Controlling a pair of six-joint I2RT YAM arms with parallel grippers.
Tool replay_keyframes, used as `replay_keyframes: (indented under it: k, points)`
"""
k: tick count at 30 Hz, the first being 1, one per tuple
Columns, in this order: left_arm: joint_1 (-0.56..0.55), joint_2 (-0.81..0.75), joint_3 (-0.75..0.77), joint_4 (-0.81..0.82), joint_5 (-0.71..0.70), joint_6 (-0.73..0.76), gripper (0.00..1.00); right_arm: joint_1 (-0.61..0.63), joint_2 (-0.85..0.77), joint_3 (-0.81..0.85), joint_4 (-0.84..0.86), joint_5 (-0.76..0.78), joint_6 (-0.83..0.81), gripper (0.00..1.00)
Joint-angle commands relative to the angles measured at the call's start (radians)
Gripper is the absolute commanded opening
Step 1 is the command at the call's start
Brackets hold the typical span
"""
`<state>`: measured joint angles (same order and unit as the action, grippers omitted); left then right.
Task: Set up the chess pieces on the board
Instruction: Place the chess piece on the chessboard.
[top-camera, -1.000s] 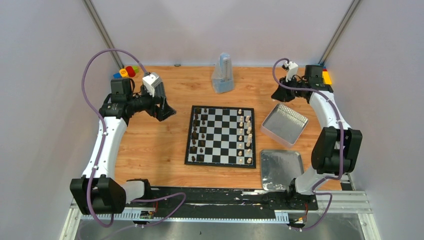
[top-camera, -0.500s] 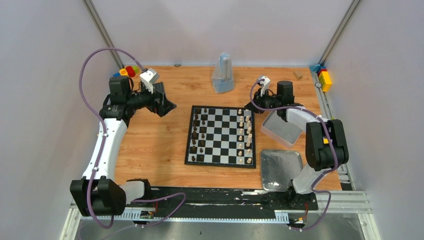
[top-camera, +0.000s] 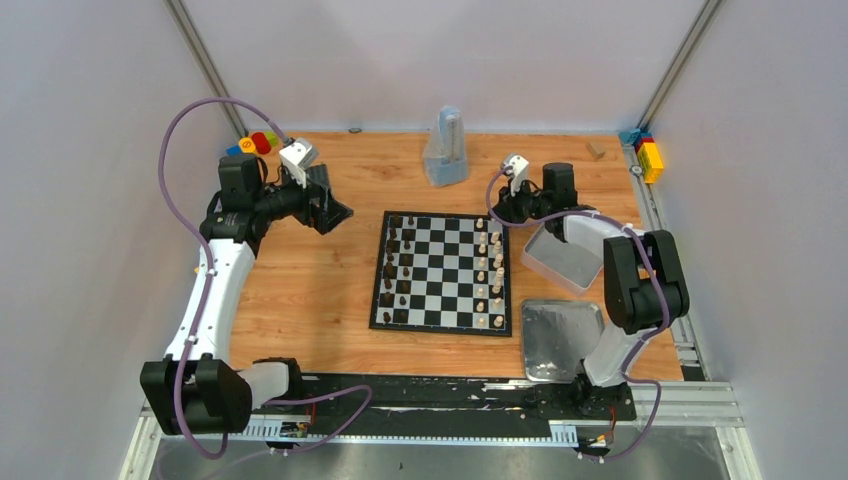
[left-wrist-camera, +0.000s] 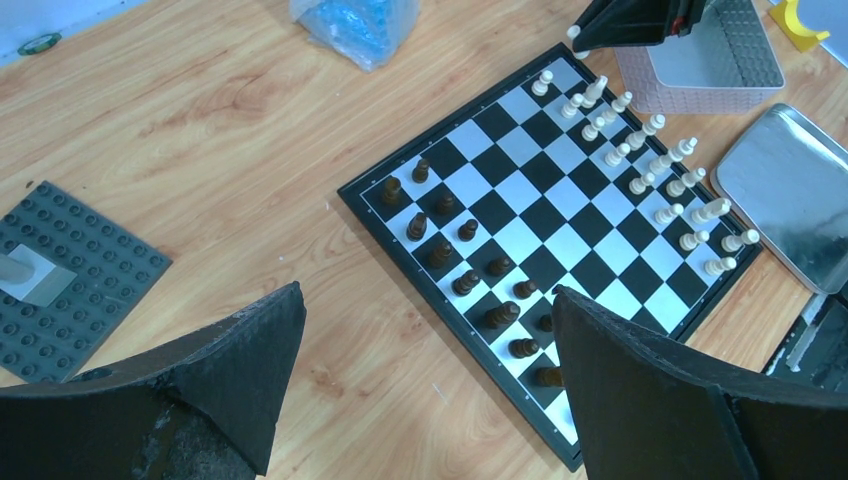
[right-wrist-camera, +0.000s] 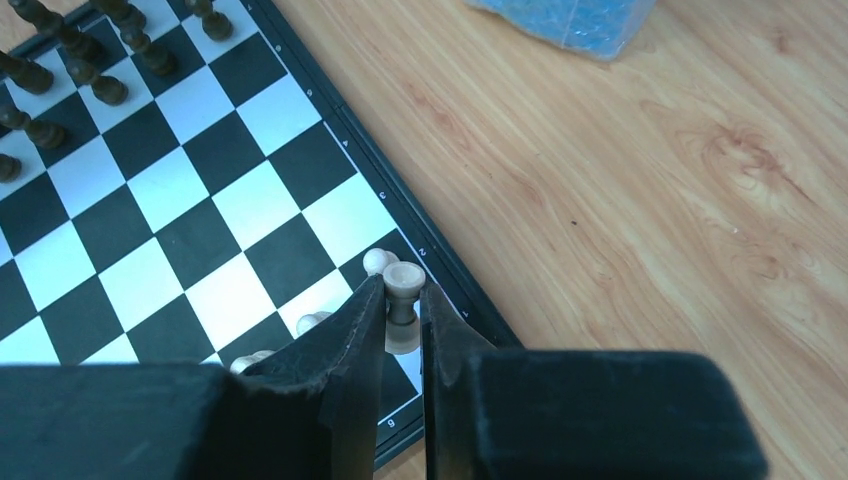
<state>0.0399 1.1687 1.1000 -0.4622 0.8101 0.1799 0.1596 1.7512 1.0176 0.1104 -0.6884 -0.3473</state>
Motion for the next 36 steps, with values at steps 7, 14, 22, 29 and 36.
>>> replay_keyframes:
  k: [7, 14, 22, 29, 36]
  points:
    - [0.004, -0.028, -0.016, 0.035, 0.022, 0.002, 1.00, 0.024, 0.045, 0.055, -0.070, 0.076, -0.091, 0.18]
    - [0.005, -0.025, -0.019, 0.039, 0.027, 0.003, 1.00, 0.027, 0.066, 0.067, -0.077, 0.086, -0.100, 0.20]
    - [0.004, -0.018, -0.022, 0.051, 0.029, -0.002, 1.00, 0.033, 0.086, 0.082, -0.083, 0.096, -0.114, 0.23]
    - [0.005, -0.020, -0.027, 0.050, 0.031, 0.000, 1.00, 0.033, 0.076, 0.076, -0.086, 0.099, -0.118, 0.24]
    - [0.005, -0.018, -0.028, 0.043, 0.031, 0.005, 1.00, 0.034, 0.074, 0.074, -0.092, 0.115, -0.128, 0.18]
